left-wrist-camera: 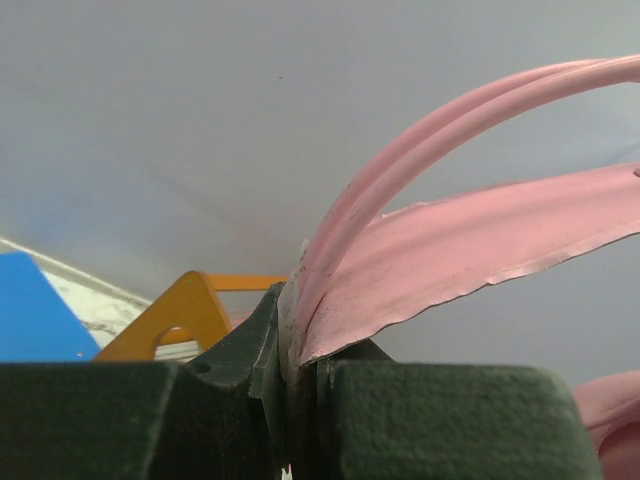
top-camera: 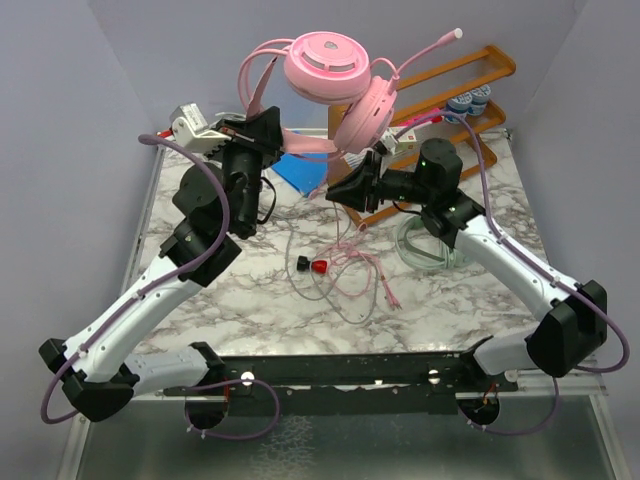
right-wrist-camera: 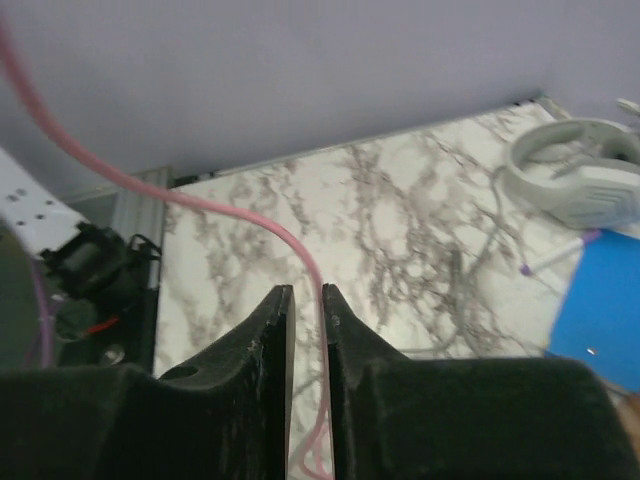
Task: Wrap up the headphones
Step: Wrap the headphones cable around the headphones.
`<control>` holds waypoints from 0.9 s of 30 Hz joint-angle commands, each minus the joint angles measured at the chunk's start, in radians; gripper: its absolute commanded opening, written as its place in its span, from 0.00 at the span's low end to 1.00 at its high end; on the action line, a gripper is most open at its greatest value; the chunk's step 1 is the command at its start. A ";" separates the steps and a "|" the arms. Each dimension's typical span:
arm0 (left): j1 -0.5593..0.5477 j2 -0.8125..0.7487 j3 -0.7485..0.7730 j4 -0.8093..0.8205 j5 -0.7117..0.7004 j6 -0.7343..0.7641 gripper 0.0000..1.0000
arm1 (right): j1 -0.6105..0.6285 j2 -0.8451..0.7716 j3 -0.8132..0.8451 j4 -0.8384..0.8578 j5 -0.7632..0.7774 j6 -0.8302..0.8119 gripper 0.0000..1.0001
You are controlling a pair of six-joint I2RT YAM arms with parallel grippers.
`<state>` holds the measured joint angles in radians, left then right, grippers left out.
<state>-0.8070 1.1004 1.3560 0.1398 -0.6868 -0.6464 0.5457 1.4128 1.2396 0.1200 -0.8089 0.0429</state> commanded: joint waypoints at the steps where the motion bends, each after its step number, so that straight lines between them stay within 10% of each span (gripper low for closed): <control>1: -0.003 -0.003 0.069 0.031 -0.134 0.007 0.00 | 0.019 -0.079 -0.108 0.311 -0.146 0.183 0.25; 8: -0.003 0.012 0.158 -0.071 -0.106 0.015 0.00 | 0.067 -0.050 -0.155 0.412 -0.148 0.159 0.43; 14: -0.004 0.019 0.237 -0.136 -0.044 0.031 0.00 | 0.069 -0.049 -0.263 0.543 -0.029 0.140 0.90; 27: -0.003 -0.004 0.285 -0.186 0.015 0.006 0.00 | 0.073 0.042 -0.187 0.425 0.028 0.023 1.00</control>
<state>-0.8070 1.1259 1.5970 -0.0875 -0.7216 -0.5877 0.6125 1.3571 0.9653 0.5804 -0.7509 0.0723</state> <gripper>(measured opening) 0.117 0.998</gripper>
